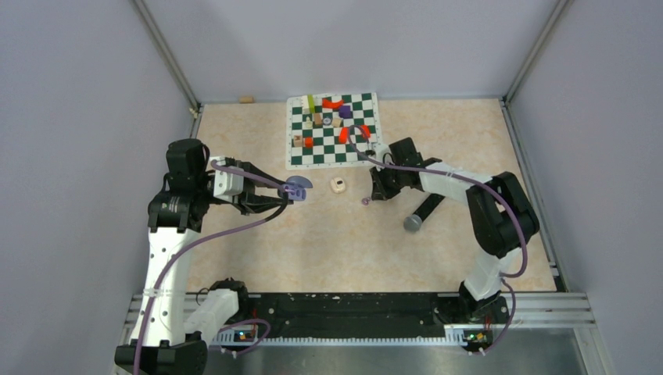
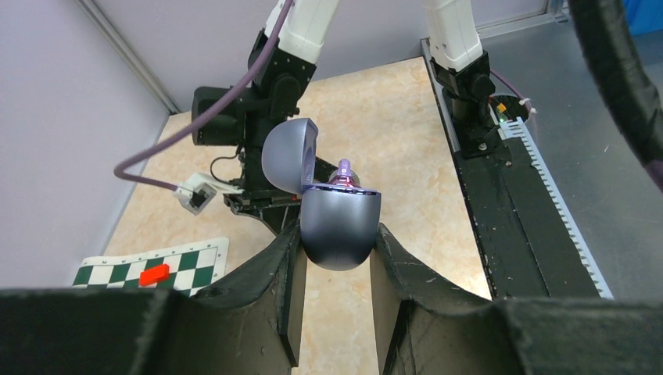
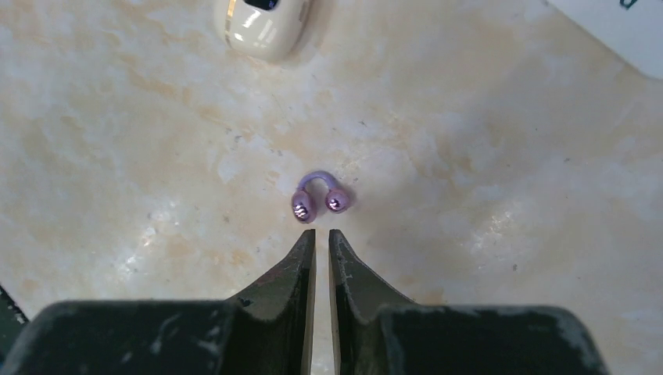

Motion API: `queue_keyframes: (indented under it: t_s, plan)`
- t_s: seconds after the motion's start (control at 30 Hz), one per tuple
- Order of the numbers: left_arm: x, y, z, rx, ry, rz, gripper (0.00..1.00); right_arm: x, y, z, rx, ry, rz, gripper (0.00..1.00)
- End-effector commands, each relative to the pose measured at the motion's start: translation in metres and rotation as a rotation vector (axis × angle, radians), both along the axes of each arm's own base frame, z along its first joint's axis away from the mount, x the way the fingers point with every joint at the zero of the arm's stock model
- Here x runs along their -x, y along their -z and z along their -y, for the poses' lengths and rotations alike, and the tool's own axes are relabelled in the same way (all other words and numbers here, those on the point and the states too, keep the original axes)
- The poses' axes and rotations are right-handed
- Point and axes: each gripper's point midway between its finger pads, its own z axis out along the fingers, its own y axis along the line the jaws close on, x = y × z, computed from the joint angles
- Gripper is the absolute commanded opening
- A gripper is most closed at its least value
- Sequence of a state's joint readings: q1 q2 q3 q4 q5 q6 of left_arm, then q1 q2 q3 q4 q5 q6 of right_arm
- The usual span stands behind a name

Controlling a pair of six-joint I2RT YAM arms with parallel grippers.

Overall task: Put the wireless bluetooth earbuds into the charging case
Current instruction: Adjust the right earbud at the center of the board.

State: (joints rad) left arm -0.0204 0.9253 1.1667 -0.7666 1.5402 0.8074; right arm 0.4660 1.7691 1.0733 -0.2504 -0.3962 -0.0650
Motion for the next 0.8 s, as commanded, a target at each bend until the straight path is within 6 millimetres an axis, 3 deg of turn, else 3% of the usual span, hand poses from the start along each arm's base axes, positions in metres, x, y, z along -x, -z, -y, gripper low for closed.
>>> queue_keyframes:
  t_s: [0.0,0.1,0.27,0.43,0.77]
  plan:
    - [0.021,-0.013,0.002,0.069,0.113,0.015,0.00,-0.003,-0.060,-0.023,-0.170,-0.042,0.084,0.12]
    - [0.022,-0.013,0.002,0.069,0.112,0.018,0.00,0.016,-0.062,-0.041,-0.221,-0.126,0.028,0.13]
    - [0.022,-0.014,0.002,0.068,0.111,0.019,0.00,0.035,-0.034,-0.053,-0.189,-0.175,-0.035,0.15]
    - [0.022,-0.013,0.002,0.069,0.111,0.019,0.00,0.025,-0.017,-0.052,-0.153,-0.129,-0.035,0.15]
    - [0.022,-0.012,0.002,0.069,0.111,0.019,0.00,0.004,0.008,-0.033,-0.013,-0.046,0.009,0.15]
